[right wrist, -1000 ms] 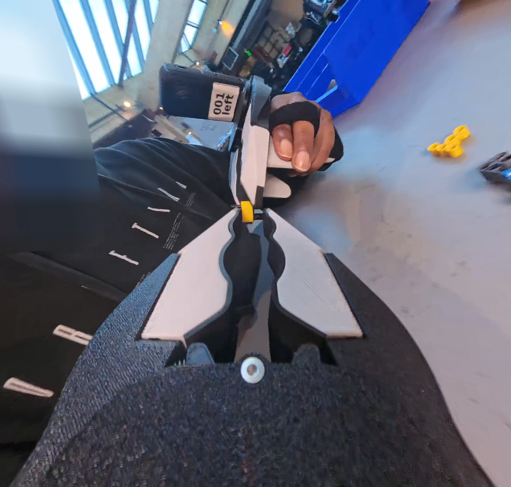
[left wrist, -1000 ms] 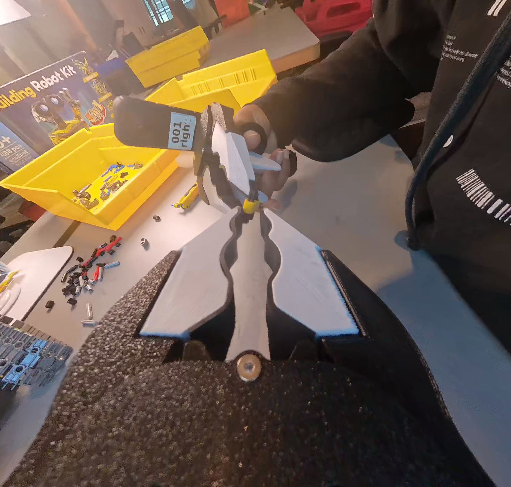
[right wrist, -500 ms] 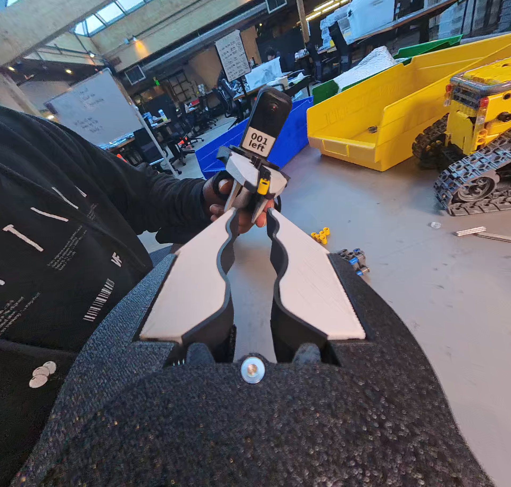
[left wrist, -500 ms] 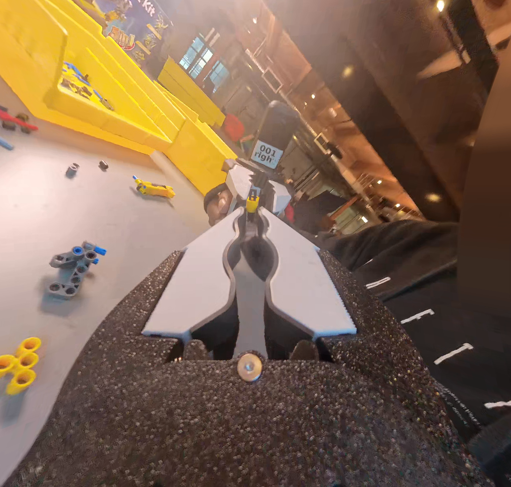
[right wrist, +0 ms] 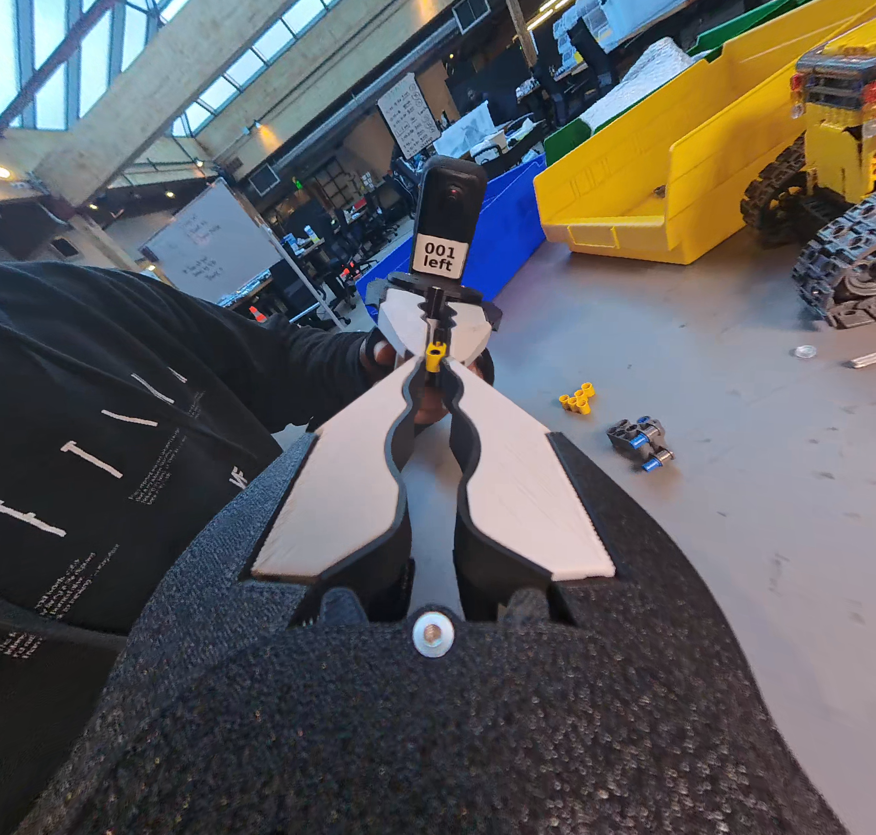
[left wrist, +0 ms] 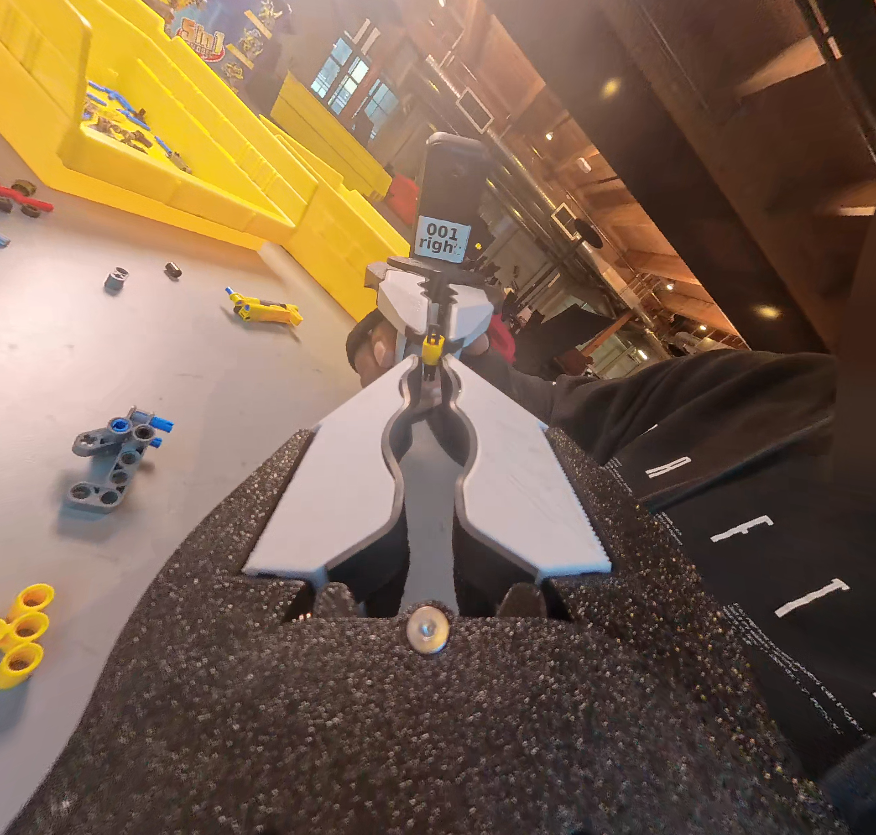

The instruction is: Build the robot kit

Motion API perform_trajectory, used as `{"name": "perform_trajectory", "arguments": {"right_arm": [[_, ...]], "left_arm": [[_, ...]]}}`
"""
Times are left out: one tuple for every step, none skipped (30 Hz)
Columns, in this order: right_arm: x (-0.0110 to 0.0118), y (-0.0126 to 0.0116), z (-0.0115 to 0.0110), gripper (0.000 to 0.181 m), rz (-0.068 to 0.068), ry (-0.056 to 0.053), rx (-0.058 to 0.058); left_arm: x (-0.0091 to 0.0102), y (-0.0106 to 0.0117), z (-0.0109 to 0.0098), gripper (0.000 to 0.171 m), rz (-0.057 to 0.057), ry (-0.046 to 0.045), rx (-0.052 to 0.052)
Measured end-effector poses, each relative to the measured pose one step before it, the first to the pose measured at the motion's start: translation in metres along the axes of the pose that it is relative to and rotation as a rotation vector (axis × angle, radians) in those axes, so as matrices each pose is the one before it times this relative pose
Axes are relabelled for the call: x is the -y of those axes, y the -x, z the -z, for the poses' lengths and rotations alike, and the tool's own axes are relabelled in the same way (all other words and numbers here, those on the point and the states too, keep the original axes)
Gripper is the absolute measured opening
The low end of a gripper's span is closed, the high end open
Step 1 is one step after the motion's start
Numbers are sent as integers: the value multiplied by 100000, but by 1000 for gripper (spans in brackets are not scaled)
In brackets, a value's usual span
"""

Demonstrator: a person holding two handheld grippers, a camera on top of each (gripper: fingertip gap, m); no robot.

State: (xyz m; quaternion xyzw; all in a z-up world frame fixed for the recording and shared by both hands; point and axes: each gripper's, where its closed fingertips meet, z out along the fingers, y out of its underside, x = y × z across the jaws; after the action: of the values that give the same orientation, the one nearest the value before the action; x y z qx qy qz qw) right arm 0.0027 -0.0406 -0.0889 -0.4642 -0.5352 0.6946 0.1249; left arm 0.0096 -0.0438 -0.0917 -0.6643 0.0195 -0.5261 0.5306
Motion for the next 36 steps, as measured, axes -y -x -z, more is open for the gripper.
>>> {"name": "perform_trajectory", "arguments": {"right_arm": [[-179, 9, -1, 5, 111, 1278, 105], [-26, 35, 7, 5, -295, 75, 51], [-43, 41, 9, 5, -77, 174, 36], [-29, 70, 7, 5, 141, 229, 194], [-40, 16, 13, 6, 514, 410, -128], [-35, -67, 41, 7, 1371, 305, -691], [-88, -11, 41, 7, 1954, 669, -637], [-98, 82, 36, 5, 2043, 925, -254], [11, -3, 37, 4, 2794, 265, -1121], [13, 89, 45, 4, 3625, 216, -927], [-3, 158, 59, 4, 2955, 628, -133], [-40, 126, 78, 4, 1777, 855, 153], [-129, 93, 75, 4, 696, 1239, 617], [-195, 72, 83, 3, 27, 1193, 993], [-200, -1, 102, 2, -139, 770, 700], [-273, -70, 85, 0, -275, 1013, 335], [-342, -51, 37, 0, -379, 1296, 523], [-296, 44, 0, 0, -330, 1024, 932], [-191, 29, -19, 0, -117, 624, 477], [-41, -100, -10, 0, 311, 20, -502], [-56, -116, -5, 0, 603, 503, -580], [-73, -181, 11, 0, 1257, 561, -1065], [-46, -202, 15, 1, 1468, 272, -1329], [-35, -137, 9, 6, 1009, 29, -657], [-74, -137, -15, 10, 147, 261, -452], [-39, -100, -33, 11, -41, -136, -231], [50, -84, -71, 11, -117, -558, -231], [18, -24, -127, 10, -319, -247, 71], [28, -219, -91, 5, -348, -233, -1187], [-3, -43, 1, 5, -88, 126, 143], [-27, 54, 27, 5, -935, 252, 980], [59, 105, 16, 5, -1096, -556, 1050], [42, 38, -4, 5, -706, -751, 499], [-10, -2, -16, 5, -216, -212, 153], [-61, -18, -8, 5, 364, 144, 51], [-66, -14, -14, 5, 503, 130, -1]], "left_arm": [[-12, -114, -24, 6, -1313, 103, 263], [-54, -18, -18, 6, -1887, 502, 782], [-38, -17, -16, 6, -2176, 433, 857], [-24, -53, -5, 6, -2140, 375, 743], [-31, -43, -27, 6, -2441, 451, 899], [-53, 11, -25, 6, -2867, 529, 1265], [-68, 23, -36, 6, -3033, 707, 1382], [-86, 36, -36, 6, -3049, 807, 1507], [-50, 25, -27, 6, -2927, 545, 1378], [-24, -51, -38, 6, -2482, 341, 780], [-34, -118, -28, 6, -2152, 469, 2], [-91, -125, -40, 6, -2091, 798, -259], [-127, -84, -49, 6, -2142, 1077, -118], [-166, -68, -39, 6, -2188, 1313, -17], [-186, -53, -49, 6, -2190, 1461, 7], [-223, -43, -32, 7, -2168, 1511, -24], [-257, -27, -38, 7, -2028, 1640, -8], [-263, -5, -46, 7, -1605, 1653, -43], [-251, 1, -59, 7, -1065, 1498, -76], [-237, 83, -61, 7, -770, 1305, 304], [-185, 126, -60, 7, -714, 1013, 627], [-106, 164, -32, 7, -691, 496, 888], [-79, 201, -22, 7, -471, 330, 1120], [-69, 233, -26, 7, -282, 376, 1111], [-64, 220, 0, 7, -187, 198, 924], [-38, 160, -13, 7, 1, 39, 488], [-51, 84, -28, 7, 132, 131, 72], [-58, 76, -63, 7, -114, 199, 217], [-48, 5, -55, 7, -610, 217, 121], [-13, 3, -27, 6, -847, 42, 380], [14, -34, -1, 6, -766, -34, 181], [29, -83, 2, 6, -549, -163, -279], [79, -62, 34, 6, -652, -530, -89], [68, -3, 45, 6, -967, -398, 296], [-16, 21, 36, 6, -1053, 200, 368], [-70, 13, 1, 7, -889, 615, 257]]}}
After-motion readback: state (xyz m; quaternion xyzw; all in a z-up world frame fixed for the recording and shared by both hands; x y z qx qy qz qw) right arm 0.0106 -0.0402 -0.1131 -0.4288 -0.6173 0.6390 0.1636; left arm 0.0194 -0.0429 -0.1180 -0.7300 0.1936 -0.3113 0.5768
